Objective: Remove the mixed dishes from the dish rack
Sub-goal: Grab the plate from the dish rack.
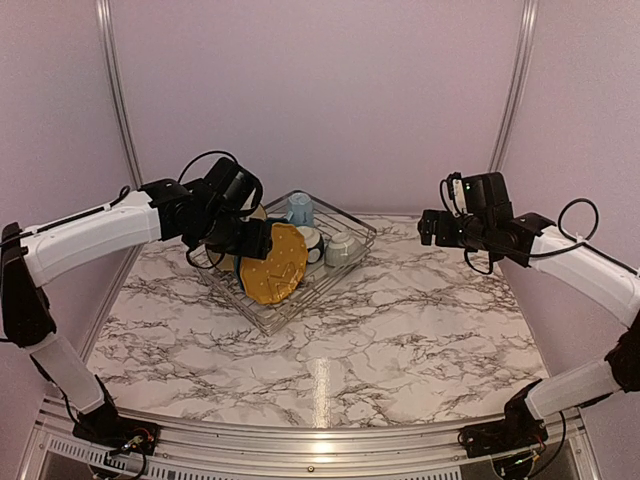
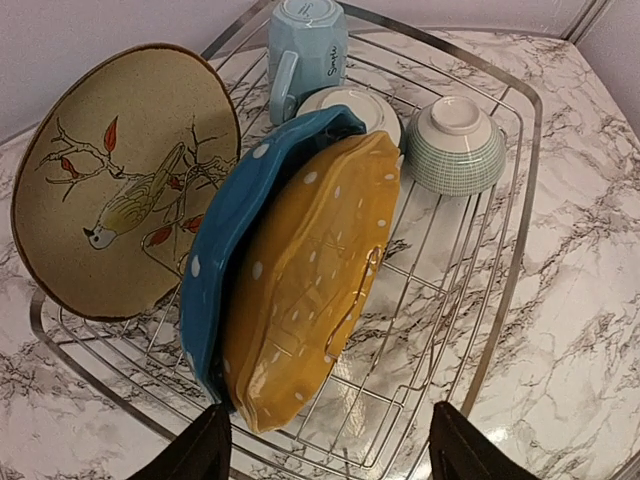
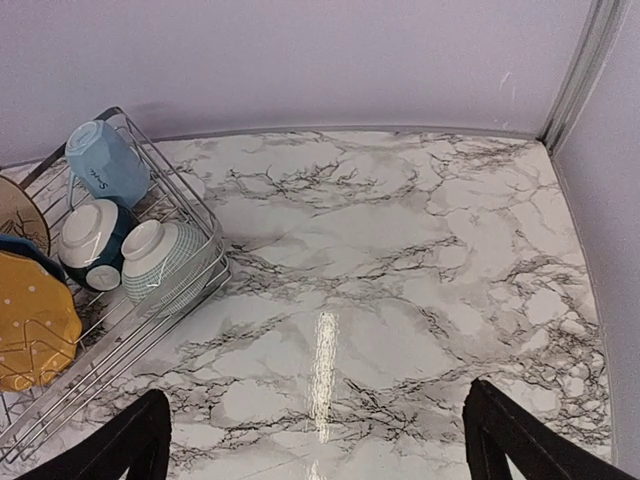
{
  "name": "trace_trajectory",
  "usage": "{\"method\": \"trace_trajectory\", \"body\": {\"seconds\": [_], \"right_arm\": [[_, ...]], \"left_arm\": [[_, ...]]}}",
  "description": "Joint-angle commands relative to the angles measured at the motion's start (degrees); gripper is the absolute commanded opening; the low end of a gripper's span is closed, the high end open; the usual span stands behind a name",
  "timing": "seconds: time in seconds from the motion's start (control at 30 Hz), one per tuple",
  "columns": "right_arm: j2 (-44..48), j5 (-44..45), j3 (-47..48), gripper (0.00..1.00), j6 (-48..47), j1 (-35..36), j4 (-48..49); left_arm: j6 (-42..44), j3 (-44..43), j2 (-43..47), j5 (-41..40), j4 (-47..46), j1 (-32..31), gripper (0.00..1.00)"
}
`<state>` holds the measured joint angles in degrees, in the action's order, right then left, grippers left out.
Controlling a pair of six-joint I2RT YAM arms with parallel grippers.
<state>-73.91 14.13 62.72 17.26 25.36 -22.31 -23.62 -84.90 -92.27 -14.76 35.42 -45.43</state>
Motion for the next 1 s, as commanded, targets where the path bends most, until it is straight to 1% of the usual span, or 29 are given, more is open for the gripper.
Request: {"method": "trace_trajectory", "body": {"seconds": [0.0, 0.17, 0.27, 0.43, 0.67, 0.97], "right_arm": [[1.3, -0.2, -0.3, 0.99, -0.9, -0.6, 1.0], [2.1, 0.0, -1.4, 0.99, -0.7, -0.6, 1.1], [2.4, 0.2, -1.7, 0.99, -0.7, -0.6, 1.1], [2.3, 0.2, -1.7, 0.99, -0.8, -0.6, 1.6], [1.8, -0.3, -1.2, 0.98, -0.8, -0.6, 2.0], [2.0, -0.3, -1.9, 0.98, -0.7, -0.6, 2.3]], "left_arm": [[4.2, -5.6, -5.4, -6.8, 6.6, 0.0, 0.68], [7.7, -11.0, -10.3, -12.2, 9.7, -0.2, 0.67], [9.9, -14.0, -13.3, -13.3, 11.9, -0.4, 0.65], [12.0, -18.5, -17.3, -14.7, 14.8, -1.0, 0.55], [12.9, -20.5, -19.5, -15.4, 15.4, -1.2, 0.45], [13.8, -22.5, -22.9, -23.1, 18.1, -1.6, 0.43]]}}
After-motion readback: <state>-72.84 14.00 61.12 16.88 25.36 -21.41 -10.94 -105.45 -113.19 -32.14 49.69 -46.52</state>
